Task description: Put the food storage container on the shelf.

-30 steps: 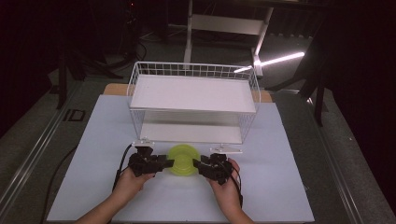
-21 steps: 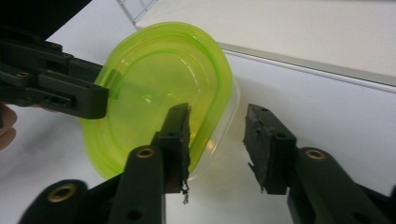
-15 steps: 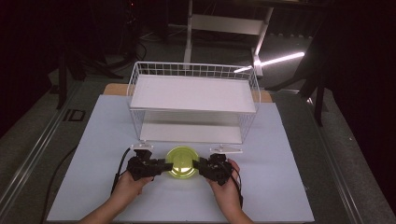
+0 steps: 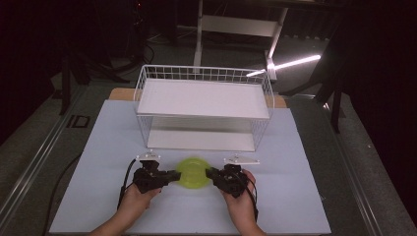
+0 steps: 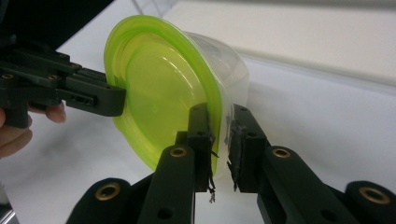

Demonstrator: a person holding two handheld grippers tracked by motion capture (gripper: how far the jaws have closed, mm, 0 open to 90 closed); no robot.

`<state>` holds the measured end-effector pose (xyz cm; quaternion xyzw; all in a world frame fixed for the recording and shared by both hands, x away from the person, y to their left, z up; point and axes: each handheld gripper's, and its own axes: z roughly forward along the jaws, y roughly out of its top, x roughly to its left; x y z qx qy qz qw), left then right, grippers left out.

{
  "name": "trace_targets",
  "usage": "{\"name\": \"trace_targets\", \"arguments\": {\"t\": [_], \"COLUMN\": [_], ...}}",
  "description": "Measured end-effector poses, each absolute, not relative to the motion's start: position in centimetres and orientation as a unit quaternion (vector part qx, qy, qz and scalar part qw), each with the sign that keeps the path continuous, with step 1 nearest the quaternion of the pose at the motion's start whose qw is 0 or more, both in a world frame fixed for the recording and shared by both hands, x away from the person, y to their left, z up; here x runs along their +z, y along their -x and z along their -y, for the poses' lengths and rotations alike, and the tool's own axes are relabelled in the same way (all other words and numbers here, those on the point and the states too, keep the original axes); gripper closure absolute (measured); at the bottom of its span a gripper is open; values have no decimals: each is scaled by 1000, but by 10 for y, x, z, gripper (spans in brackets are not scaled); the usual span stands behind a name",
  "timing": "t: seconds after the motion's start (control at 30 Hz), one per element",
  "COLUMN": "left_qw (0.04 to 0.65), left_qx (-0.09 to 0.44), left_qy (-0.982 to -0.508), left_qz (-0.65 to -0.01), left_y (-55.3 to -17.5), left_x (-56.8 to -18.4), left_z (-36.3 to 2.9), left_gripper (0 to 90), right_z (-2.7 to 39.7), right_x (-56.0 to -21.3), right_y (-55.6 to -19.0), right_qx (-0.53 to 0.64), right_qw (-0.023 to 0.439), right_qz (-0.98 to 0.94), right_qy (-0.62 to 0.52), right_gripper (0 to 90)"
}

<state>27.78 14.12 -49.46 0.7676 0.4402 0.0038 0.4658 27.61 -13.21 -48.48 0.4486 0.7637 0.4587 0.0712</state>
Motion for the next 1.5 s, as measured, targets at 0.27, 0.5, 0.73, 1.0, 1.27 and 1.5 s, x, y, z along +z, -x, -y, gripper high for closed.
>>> {"name": "trace_targets", "arguments": {"t": [0.27, 0.5, 0.73, 1.0, 1.27, 1.5], "left_qw": [495, 485, 479, 474, 465, 476], "left_qx": [61, 92, 93, 87, 74, 85], "left_qy": [-766, -760, -756, -754, -755, -753], "left_qz": [-405, -422, -436, -447, -457, -447], "left_y": [-291, -309, -327, -338, -349, -356], "left_x": [-478, -482, -497, -501, -507, -504], "left_z": [-129, -115, -111, -110, -109, -107], "left_gripper": [815, 812, 809, 806, 805, 792], "right_z": [143, 145, 143, 141, 137, 137], "right_x": [-468, -466, -475, -479, -483, -483], "right_y": [-288, -301, -316, -328, -339, -349], "right_qx": [477, 466, 446, 437, 423, 424], "right_qw": [85, 115, 117, 123, 129, 143], "right_qz": [-745, -742, -740, -741, -745, -739], "right_qy": [-459, -468, -489, -495, -500, -504], "right_gripper": [801, 802, 802, 801, 798, 787]}}
